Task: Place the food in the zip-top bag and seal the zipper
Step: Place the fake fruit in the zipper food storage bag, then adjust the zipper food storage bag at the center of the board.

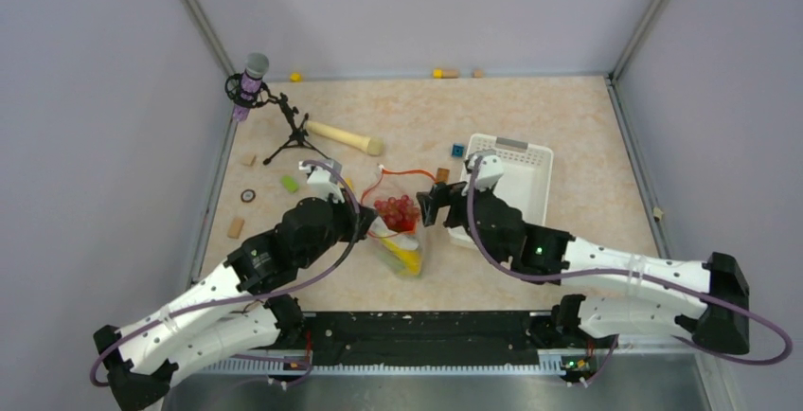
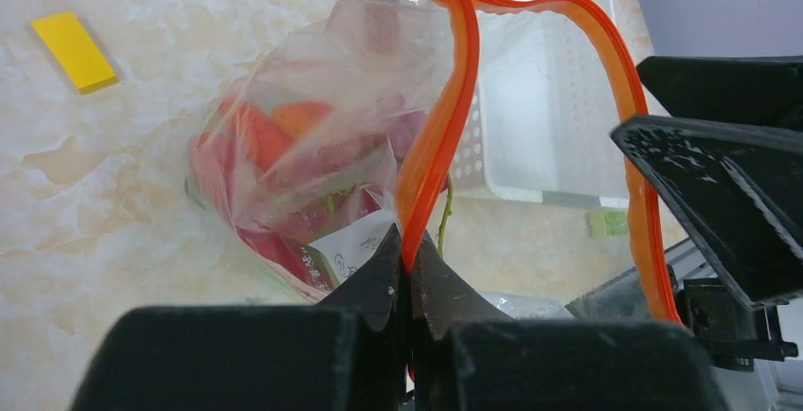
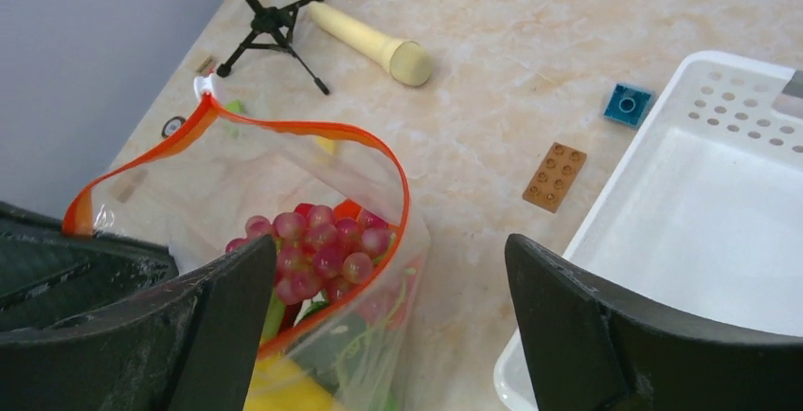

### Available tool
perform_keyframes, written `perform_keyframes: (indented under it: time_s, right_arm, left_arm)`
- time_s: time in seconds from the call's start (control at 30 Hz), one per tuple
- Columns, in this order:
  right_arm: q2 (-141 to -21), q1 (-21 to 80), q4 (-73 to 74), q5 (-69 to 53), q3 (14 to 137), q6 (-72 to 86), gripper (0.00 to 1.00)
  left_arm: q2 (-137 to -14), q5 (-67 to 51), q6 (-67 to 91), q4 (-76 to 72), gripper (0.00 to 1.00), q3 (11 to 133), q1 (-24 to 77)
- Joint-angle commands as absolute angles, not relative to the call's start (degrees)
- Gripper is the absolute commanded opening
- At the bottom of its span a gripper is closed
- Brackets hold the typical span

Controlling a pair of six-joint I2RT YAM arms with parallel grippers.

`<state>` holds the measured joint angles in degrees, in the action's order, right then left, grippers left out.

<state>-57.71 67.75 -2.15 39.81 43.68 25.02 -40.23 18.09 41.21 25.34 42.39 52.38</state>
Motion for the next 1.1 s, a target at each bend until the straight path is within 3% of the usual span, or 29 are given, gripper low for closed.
perform_keyframes:
  time_s: [0.0,0.13,0.27,0.33,0.57,0.83,0.93,1.07]
  right_arm:
    - [-64.42,64.51,-3.92,38.37,51.08,29.90,0.86]
    - [-71.28,61.07,-1.04,25.48,54.23,31.33,0.66]
    - [-73.81,60.95,-5.02,19.37,55.13,25.83,0.18]
    - [-74.43,60.79,-5.78,16.47,56.56,22.13,0.02]
    - [-75.58,58.87,-8.77,2.29,59.23,10.36,0.00]
    - [-78.97,56.16,-9.05,-9.84,64.35,2.62,0.00]
    - [-81.00,52.96,-8.77,-14.84,65.13,3.31,0.00]
    - [-81.97,48.80,-12.20,-21.82,61.78,3.76,0.00]
  left_arm:
    - [-39.70,18.64,44.33,22.24,0.00,41.43,52.38]
    - [-40.00,18.03,45.05,22.06,0.00,41.39,52.38]
    - [-40.85,17.02,45.42,21.92,0.00,41.97,52.39]
    - [-41.33,14.77,45.73,21.11,0.00,42.34,52.46]
    - [-43.67,4.21,46.04,11.20,0.01,41.35,52.54]
    - [-48.88,5.77,47.45,3.57,0.01,42.98,53.79]
    - [-50.81,9.11,47.47,2.51,0.17,43.72,55.05]
    - [-52.49,13.77,45.70,5.41,0.55,45.30,56.95]
